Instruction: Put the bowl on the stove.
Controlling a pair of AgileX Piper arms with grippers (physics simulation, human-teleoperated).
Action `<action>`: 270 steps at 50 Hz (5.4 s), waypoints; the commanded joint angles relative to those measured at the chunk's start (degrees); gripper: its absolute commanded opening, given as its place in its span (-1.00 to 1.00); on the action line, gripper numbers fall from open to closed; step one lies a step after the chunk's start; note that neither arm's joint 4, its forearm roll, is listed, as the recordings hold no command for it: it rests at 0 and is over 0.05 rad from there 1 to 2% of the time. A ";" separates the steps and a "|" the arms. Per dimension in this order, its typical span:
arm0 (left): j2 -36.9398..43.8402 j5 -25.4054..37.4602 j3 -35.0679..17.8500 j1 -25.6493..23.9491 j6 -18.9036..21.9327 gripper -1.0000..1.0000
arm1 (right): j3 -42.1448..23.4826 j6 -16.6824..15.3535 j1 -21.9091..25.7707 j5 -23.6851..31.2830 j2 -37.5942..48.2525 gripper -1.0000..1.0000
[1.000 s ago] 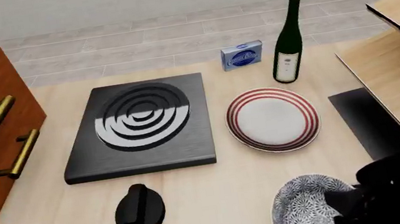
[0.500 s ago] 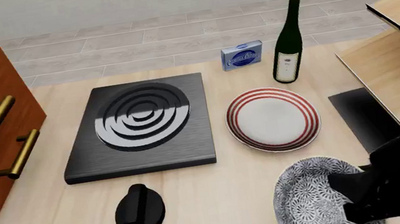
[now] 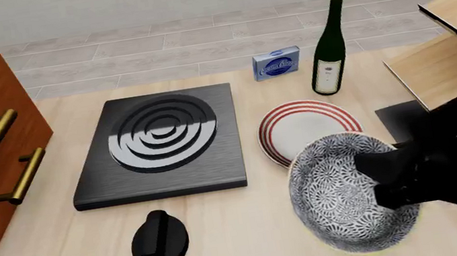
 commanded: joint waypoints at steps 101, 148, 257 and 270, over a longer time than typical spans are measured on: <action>0.00 0.00 0.00 0.00 0.00 1.00 | -71.45 16.08 7.70 -2.03 69.19 -1.00; 0.00 0.00 0.00 0.00 0.00 1.00 | -85.98 20.75 6.98 -2.42 85.95 -1.00; 0.00 0.00 0.00 0.00 0.00 1.00 | -88.20 18.43 5.51 0.13 84.13 1.00; 0.00 0.00 0.00 0.00 0.00 1.00 | -86.39 17.00 5.11 0.78 80.52 1.00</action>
